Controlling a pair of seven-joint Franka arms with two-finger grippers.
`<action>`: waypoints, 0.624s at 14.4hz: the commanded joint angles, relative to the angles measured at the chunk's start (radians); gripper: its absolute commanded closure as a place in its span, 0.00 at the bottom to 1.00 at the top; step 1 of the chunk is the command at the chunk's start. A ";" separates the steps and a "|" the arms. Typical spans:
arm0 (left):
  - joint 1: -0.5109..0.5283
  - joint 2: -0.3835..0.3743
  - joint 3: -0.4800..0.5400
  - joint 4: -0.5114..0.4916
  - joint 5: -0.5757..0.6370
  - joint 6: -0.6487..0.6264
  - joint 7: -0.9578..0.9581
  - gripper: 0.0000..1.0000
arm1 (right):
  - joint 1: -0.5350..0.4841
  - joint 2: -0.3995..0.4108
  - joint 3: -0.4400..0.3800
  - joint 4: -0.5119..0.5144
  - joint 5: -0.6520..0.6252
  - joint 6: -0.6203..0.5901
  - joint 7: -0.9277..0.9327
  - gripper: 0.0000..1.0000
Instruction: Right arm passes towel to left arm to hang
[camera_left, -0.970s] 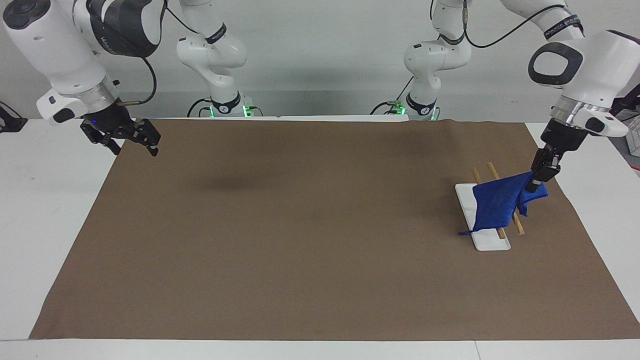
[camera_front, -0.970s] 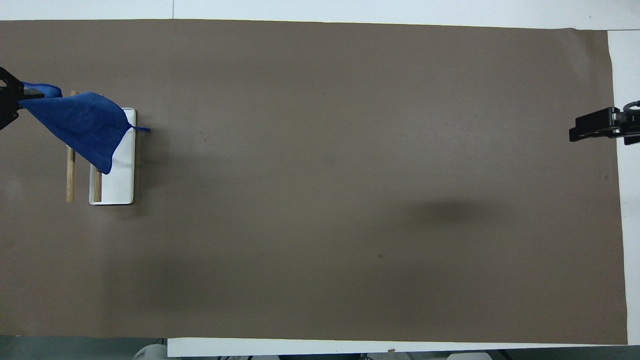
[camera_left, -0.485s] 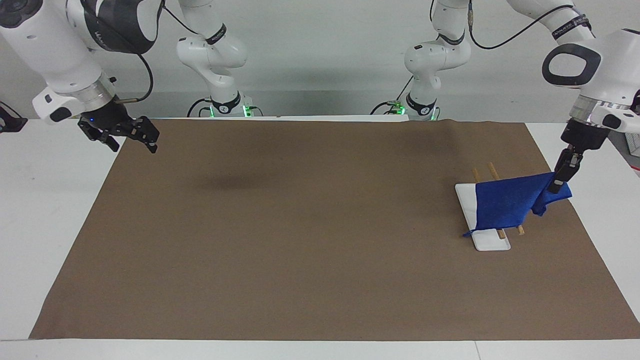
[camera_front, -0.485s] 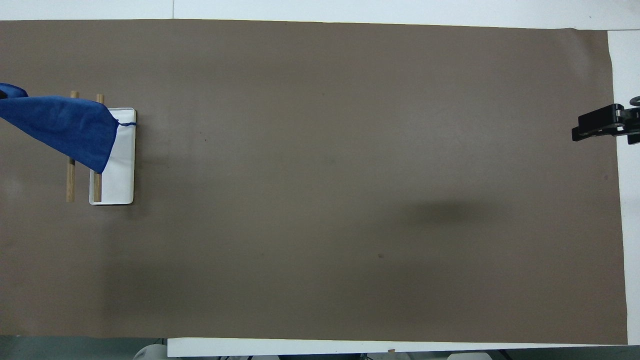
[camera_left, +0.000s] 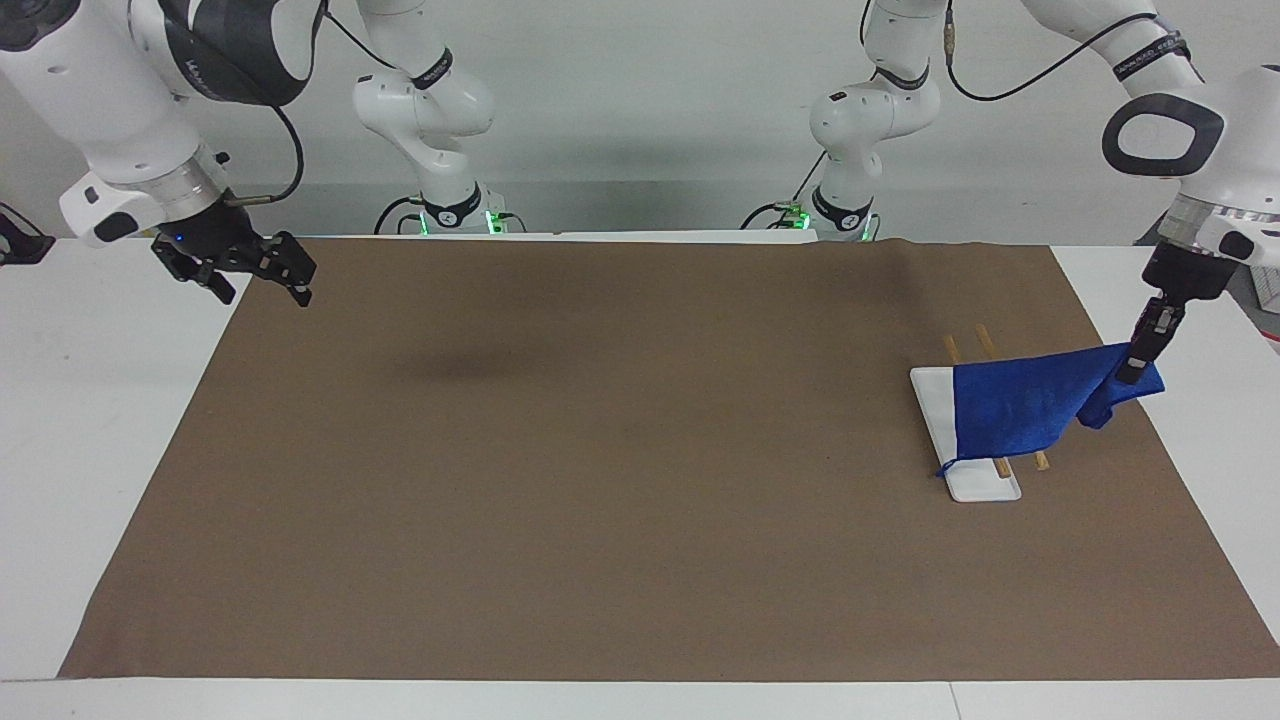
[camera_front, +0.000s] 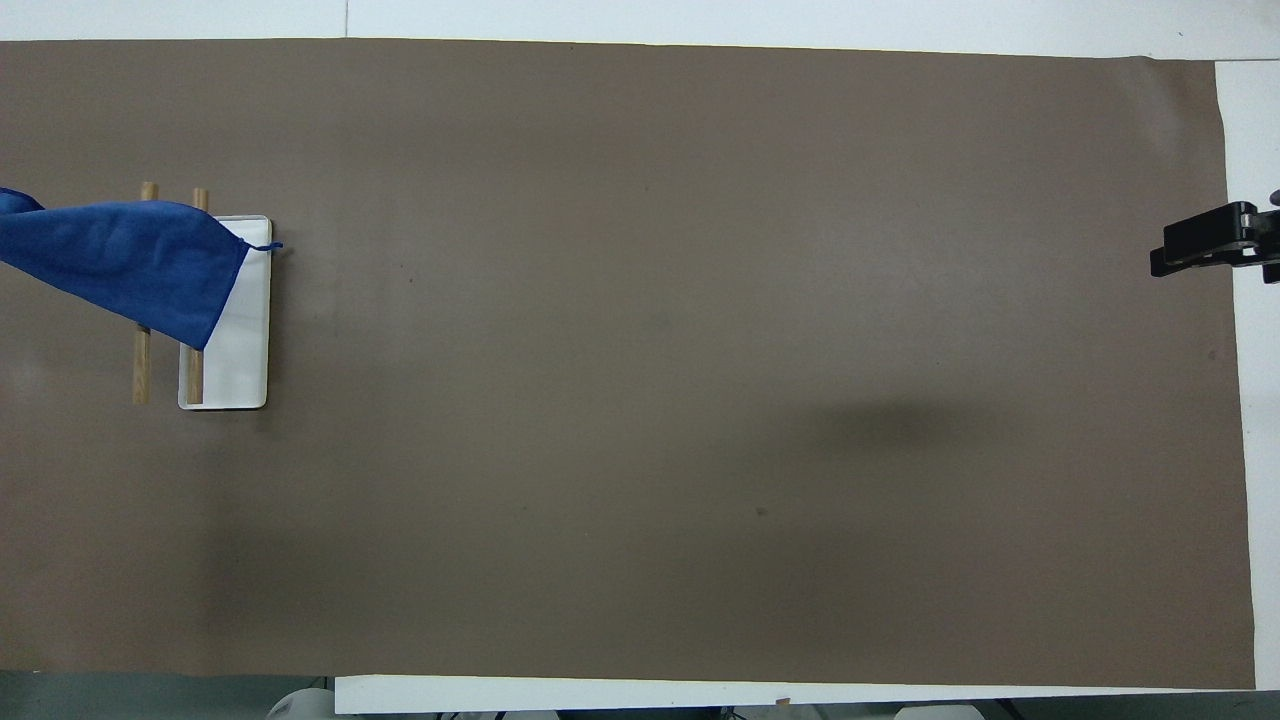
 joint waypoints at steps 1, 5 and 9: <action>0.007 0.000 -0.002 -0.040 0.007 0.038 0.033 0.97 | 0.008 -0.016 -0.004 -0.006 -0.011 -0.021 -0.002 0.00; -0.002 -0.026 -0.002 -0.107 0.007 0.035 0.030 0.91 | 0.006 -0.024 -0.004 -0.018 -0.011 -0.021 -0.003 0.00; 0.016 -0.021 0.001 -0.088 0.008 0.026 0.032 0.00 | 0.000 -0.025 -0.006 -0.023 -0.011 -0.021 -0.002 0.00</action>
